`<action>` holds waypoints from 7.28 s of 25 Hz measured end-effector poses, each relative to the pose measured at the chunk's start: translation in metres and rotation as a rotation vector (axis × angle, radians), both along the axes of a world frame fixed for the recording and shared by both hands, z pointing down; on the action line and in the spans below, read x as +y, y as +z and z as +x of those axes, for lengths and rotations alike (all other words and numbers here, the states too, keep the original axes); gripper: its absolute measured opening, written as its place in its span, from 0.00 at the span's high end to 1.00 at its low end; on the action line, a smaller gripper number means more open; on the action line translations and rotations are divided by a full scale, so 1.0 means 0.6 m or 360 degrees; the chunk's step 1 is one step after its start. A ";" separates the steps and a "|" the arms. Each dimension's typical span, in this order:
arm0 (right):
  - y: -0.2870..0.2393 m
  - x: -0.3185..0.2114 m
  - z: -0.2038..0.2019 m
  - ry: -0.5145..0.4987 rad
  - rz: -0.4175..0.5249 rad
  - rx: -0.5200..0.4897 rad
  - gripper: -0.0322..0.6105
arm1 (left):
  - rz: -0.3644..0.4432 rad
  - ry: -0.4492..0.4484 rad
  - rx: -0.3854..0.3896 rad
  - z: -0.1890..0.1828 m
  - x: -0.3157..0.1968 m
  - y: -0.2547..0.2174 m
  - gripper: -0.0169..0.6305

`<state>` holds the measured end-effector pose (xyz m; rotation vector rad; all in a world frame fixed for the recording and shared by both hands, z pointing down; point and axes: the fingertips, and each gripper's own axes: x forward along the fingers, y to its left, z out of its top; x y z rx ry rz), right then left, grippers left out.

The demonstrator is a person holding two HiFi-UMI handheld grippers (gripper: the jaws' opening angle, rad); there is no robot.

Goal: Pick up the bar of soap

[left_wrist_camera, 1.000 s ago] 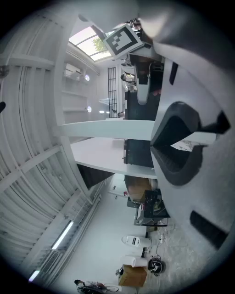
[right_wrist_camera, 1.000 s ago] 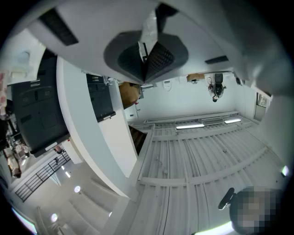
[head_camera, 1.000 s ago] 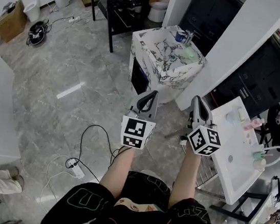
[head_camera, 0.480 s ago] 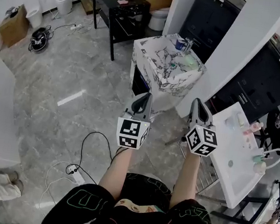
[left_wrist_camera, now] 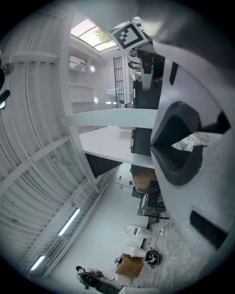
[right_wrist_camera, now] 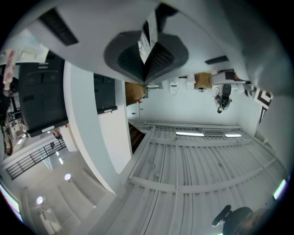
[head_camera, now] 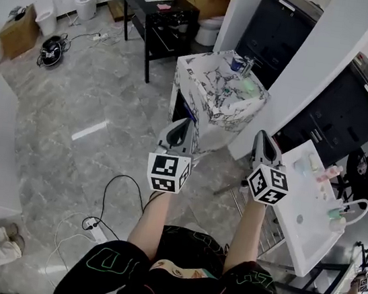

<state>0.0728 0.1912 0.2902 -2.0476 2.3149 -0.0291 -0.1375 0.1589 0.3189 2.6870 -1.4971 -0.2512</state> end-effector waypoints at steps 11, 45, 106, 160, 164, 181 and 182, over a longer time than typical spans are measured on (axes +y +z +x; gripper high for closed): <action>-0.010 -0.026 -0.021 -0.0069 0.0001 0.0025 0.94 | -0.0030 0.0009 0.0028 -0.012 -0.015 0.011 0.96; 0.192 -0.491 0.214 -0.0131 -0.0365 -0.0029 0.94 | -0.0469 0.0307 -0.0175 0.307 -0.482 0.215 0.96; 0.463 -0.883 0.394 -0.0150 -0.1070 0.0050 0.87 | -0.0889 0.0637 -0.0268 0.462 -0.804 0.391 0.96; 0.620 -0.960 0.388 -0.0622 -0.1971 0.0986 0.55 | -0.1029 0.0488 -0.0033 0.434 -0.866 0.432 0.96; 0.624 -0.964 0.386 -0.0599 -0.1946 0.0982 0.54 | -0.1029 0.0495 -0.0026 0.442 -0.862 0.431 0.96; 0.540 -0.969 0.394 -0.0210 -0.1508 0.0987 0.56 | -0.0974 0.0390 0.0059 0.396 -0.851 0.403 0.96; 0.525 -0.968 0.391 -0.0187 -0.1454 0.0955 0.56 | -0.0966 0.0387 0.0064 0.396 -0.848 0.399 0.96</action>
